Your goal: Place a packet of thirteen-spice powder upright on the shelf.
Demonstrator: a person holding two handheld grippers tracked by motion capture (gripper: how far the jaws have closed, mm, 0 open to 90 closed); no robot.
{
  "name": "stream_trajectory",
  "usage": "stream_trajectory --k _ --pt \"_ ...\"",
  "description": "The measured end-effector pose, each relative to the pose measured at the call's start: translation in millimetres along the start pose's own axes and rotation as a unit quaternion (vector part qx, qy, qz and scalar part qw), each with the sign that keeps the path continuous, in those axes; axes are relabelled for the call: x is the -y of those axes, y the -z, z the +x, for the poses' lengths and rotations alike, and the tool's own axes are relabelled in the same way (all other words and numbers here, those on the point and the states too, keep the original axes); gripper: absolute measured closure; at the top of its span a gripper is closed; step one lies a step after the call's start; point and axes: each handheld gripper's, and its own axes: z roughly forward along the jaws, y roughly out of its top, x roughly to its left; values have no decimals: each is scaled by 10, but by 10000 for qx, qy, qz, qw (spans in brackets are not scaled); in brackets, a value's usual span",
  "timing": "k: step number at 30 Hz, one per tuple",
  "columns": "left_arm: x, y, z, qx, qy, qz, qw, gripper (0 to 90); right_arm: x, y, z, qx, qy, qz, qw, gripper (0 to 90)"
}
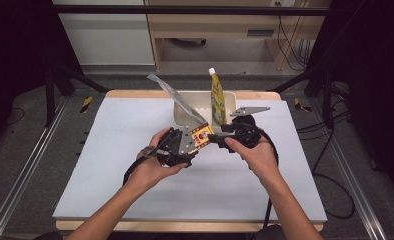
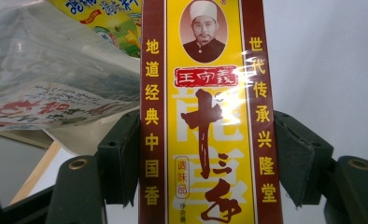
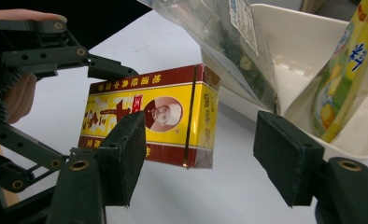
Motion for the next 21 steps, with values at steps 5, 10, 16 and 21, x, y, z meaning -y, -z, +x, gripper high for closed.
stream_trajectory --k 5,10,16,21 --pt "-14 8 -17 19 -26 -34 10000 319 -10 -42 -59 -147 -168 42 9997 343" --pt "-25 15 -29 22 -37 -71 10000 319 -17 -84 -82 -248 -241 127 9993 336" --pt "-32 22 -38 40 -39 -92 9999 319 -32 -140 -77 -368 -231 240 9988 324" --pt "-38 33 -41 49 -63 -117 9999 319 -37 -178 -89 -482 -272 298 9980 314"
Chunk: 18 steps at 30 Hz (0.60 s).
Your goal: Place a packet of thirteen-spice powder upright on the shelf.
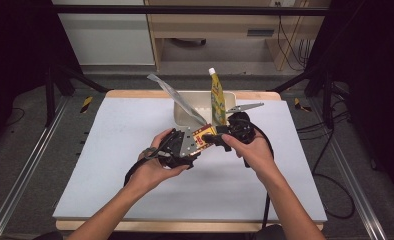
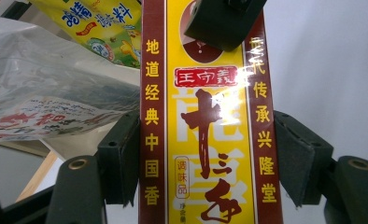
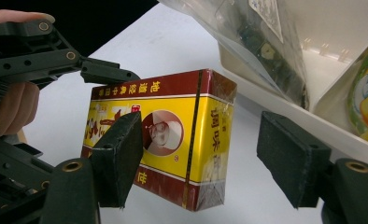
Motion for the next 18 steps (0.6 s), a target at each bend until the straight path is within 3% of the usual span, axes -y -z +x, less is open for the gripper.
stream_trajectory --k 9,18 --pt "-12 14 -9 16 21 -122 9999 319 -7 -38 -27 -396 -120 30 9991 316" --pt "-17 10 -11 71 26 -160 9998 319 -13 -32 -15 -502 -131 19 9987 401"
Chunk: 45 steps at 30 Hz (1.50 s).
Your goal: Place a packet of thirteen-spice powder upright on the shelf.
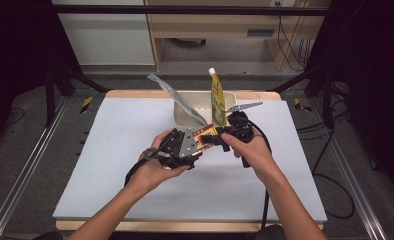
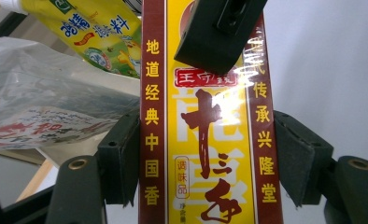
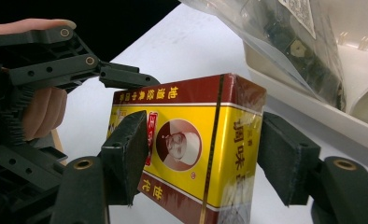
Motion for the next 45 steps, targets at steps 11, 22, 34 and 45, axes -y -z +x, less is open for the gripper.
stream_trajectory --k 11,22,34,45 --pt "4 -27 8 -18 24 25 10000 319 -11 34 -17 2 -118 -37 9999 475" --pt "4 -52 15 -111 38 71 9999 320 -45 108 -45 -233 -623 -213 9976 618" --pt "-2 -28 45 -149 271 -134 9994 262 -111 240 19 -299 -755 -515 9954 691" --pt "181 1 83 -79 554 -17 9984 162 -196 488 120 1501 69 -369 9880 690"
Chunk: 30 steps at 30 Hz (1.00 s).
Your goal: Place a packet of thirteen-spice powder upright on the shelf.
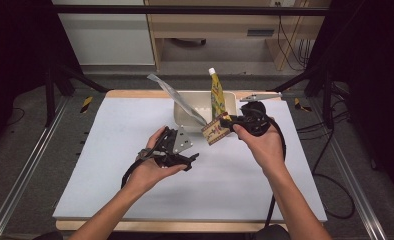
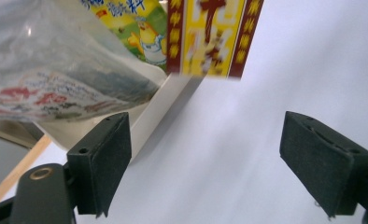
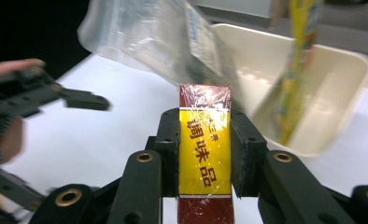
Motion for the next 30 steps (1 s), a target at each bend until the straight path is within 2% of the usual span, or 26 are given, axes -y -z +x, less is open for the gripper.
stream_trajectory --k 9,13,17,25,30 --pt "188 79 41 1 200 65 9998 136 -56 124 -113 492 79 113 9987 690" --pt "300 112 55 30 301 215 9993 111 -121 183 -160 686 128 159 9974 690" --pt "467 169 81 32 508 248 9984 84 -211 257 -221 915 135 141 9956 690" --pt "786 260 166 -97 799 276 9964 58 -430 291 -334 1268 45 169 9918 689" --pt "963 340 193 -311 911 244 9951 58 -566 257 -352 1477 93 252 9887 689"
